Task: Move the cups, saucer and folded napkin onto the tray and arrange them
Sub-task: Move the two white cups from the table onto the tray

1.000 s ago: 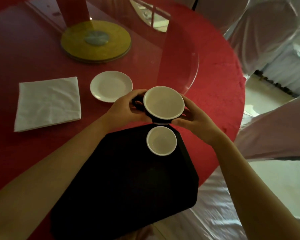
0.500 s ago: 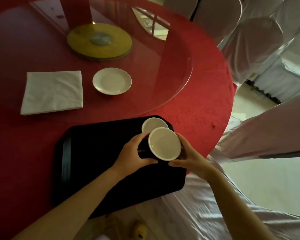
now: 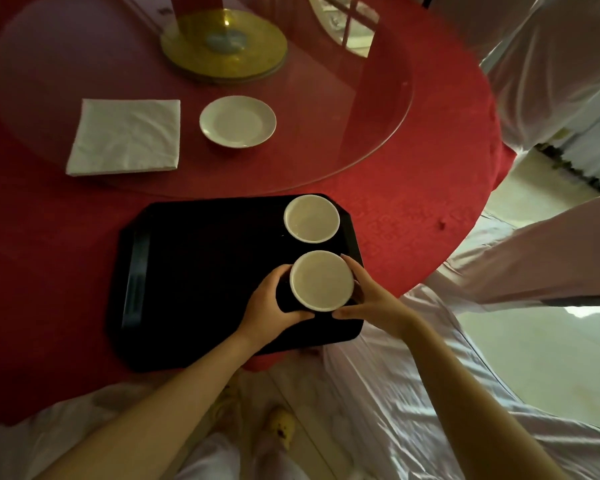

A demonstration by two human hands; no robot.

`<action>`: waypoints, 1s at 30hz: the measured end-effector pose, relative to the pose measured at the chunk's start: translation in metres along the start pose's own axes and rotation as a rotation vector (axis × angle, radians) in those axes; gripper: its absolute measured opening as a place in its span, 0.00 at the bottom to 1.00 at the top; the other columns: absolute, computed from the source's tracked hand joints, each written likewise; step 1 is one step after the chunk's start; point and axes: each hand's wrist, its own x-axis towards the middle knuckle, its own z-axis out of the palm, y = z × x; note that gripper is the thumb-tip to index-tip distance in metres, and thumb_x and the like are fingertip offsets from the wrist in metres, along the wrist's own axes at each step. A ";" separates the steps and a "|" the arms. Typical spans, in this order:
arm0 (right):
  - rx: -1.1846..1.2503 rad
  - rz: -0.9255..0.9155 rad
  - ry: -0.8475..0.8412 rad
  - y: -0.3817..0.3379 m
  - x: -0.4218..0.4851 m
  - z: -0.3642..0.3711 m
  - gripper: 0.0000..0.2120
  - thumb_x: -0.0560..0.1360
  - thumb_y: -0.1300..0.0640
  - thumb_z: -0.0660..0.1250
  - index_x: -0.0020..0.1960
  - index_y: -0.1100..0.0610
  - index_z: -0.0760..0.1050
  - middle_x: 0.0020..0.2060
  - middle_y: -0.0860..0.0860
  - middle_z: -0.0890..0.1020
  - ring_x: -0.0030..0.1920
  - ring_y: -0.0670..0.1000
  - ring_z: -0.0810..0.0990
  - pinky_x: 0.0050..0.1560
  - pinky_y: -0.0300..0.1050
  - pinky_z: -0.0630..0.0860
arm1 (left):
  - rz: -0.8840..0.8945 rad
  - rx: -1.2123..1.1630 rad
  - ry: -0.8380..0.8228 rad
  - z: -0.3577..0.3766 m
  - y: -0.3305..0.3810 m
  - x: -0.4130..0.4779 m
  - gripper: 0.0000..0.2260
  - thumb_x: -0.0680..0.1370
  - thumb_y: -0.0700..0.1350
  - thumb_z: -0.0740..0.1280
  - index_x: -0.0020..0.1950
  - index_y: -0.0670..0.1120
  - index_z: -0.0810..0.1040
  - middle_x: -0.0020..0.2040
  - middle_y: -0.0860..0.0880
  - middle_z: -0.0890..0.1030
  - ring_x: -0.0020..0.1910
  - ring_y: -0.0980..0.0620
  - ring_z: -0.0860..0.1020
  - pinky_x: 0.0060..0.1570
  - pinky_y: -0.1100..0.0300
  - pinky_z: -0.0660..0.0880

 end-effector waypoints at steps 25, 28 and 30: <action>-0.396 -0.060 0.047 0.006 0.011 -0.008 0.53 0.64 0.65 0.75 0.75 0.52 0.42 0.74 0.53 0.55 0.73 0.53 0.56 0.73 0.53 0.59 | 0.071 0.126 0.031 0.013 -0.013 0.004 0.37 0.61 0.55 0.77 0.65 0.51 0.64 0.60 0.57 0.68 0.57 0.69 0.63 0.48 0.82 0.62; -0.316 -0.052 0.020 0.003 0.011 -0.012 0.53 0.65 0.64 0.76 0.75 0.50 0.43 0.73 0.52 0.57 0.72 0.54 0.59 0.71 0.57 0.62 | 0.024 0.125 -0.013 0.005 -0.013 0.002 0.40 0.63 0.58 0.75 0.70 0.54 0.58 0.62 0.58 0.65 0.61 0.63 0.61 0.53 0.75 0.59; -0.236 -0.047 0.003 -0.002 0.012 -0.017 0.52 0.65 0.62 0.76 0.75 0.48 0.44 0.74 0.52 0.57 0.73 0.54 0.60 0.71 0.59 0.63 | -0.007 0.081 -0.048 -0.004 -0.010 0.003 0.39 0.67 0.59 0.71 0.72 0.53 0.56 0.63 0.58 0.64 0.62 0.61 0.63 0.56 0.69 0.61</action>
